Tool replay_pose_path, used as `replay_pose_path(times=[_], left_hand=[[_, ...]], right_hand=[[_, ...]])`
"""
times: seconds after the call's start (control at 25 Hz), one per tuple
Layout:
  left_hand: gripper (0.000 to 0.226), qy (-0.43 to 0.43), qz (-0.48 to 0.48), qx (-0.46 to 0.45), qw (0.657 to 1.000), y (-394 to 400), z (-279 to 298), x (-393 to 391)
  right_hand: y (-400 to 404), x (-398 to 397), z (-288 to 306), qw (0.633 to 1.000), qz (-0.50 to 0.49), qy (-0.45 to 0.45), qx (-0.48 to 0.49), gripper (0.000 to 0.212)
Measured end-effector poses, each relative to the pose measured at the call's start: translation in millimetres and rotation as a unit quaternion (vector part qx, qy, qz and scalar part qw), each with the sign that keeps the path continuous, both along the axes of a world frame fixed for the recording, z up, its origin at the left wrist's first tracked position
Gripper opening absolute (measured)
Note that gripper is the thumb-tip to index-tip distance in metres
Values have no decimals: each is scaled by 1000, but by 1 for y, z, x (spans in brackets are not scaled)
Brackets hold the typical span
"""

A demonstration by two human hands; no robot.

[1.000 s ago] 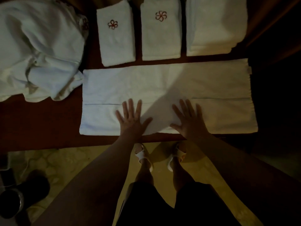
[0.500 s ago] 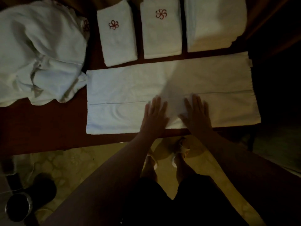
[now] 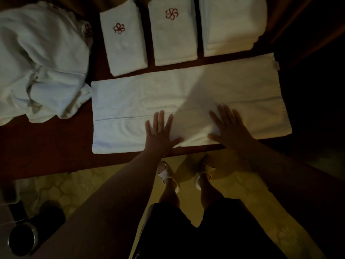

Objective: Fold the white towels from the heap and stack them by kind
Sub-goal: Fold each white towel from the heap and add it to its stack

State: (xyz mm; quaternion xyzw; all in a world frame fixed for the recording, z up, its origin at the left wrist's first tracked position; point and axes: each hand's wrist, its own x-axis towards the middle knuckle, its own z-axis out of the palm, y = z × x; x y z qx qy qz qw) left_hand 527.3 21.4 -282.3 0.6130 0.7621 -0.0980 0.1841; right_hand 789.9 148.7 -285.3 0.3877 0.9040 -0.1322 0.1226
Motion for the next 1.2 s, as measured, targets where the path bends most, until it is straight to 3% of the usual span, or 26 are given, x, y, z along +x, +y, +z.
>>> replay_pose_path(times=[0.2, 0.36, 0.68, 0.88, 1.08, 1.2], left_hand=[[87, 18, 2, -26, 999, -8, 16, 16], [78, -27, 38, -50, 998, -2, 32, 21], [57, -87, 77, 27, 993, 93, 73, 41], [55, -77, 84, 54, 992, 142, 82, 42], [24, -81, 40, 173, 981, 188, 72, 20], [16, -113, 18, 190, 975, 207, 55, 12]], right_hand=[[-5, -3, 12, 998, -14, -28, -53, 85], [-8, -8, 21, 997, -17, -27, -72, 78], [66, 3, 74, 988, -102, 66, -92, 49], [117, 11, 89, 981, -133, 38, -135, 38], [140, 2, 75, 983, -174, 2, -60, 30], [150, -16, 72, 983, -179, -45, 8, 26]])
